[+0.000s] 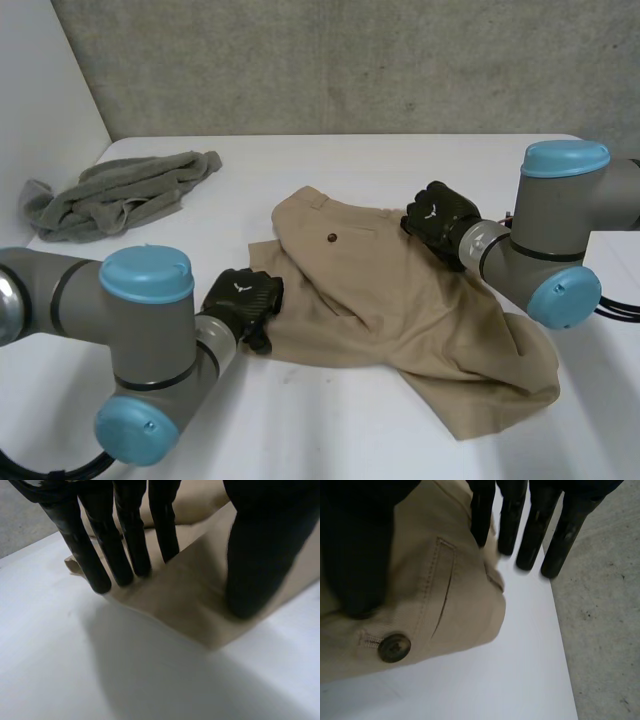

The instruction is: Fold the laundry.

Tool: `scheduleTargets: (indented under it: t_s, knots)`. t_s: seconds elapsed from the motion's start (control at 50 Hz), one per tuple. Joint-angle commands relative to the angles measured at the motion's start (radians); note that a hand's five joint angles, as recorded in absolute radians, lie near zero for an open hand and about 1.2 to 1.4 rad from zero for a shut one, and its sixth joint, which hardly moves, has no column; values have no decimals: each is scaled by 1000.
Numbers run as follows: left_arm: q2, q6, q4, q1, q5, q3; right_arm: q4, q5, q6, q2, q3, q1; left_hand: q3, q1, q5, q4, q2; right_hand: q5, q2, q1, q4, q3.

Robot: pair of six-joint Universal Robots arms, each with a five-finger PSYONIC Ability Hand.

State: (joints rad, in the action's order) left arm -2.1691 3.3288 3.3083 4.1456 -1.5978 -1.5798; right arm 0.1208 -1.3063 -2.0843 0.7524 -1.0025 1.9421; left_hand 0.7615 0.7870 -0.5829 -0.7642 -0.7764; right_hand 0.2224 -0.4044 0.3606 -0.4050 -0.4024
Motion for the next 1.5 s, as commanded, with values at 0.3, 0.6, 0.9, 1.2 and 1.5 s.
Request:
scheduleTargets:
  t_s: [0.3,0.6,0.9,1.2,1.5]
  knots:
    - [-71,164,111,19,-21,466,-4,-51,-437,11,297,-14,635,609,-639,-632,-620,999,-992,1036,-991,-994]
    - [23,170,246,15,-53,506,198,-59,-496,183,158,-2,635,609,-639,-632,-620,907,-900,944,-899,-902]
    - [376,190,249,-50,28,8,206,5,-338,118,93,0,635,609,-639,-632,-620,-222,230,-186,230,228]
    - [436,189,246,-53,39,-37,166,36,-395,-156,275,49,635,609,-639,-632,-620,-222,230,-186,230,228]
    - [414,181,257,-44,38,26,51,-102,-563,-223,367,58,635,609,-639,-632,-620,999,-992,1036,-991,-994]
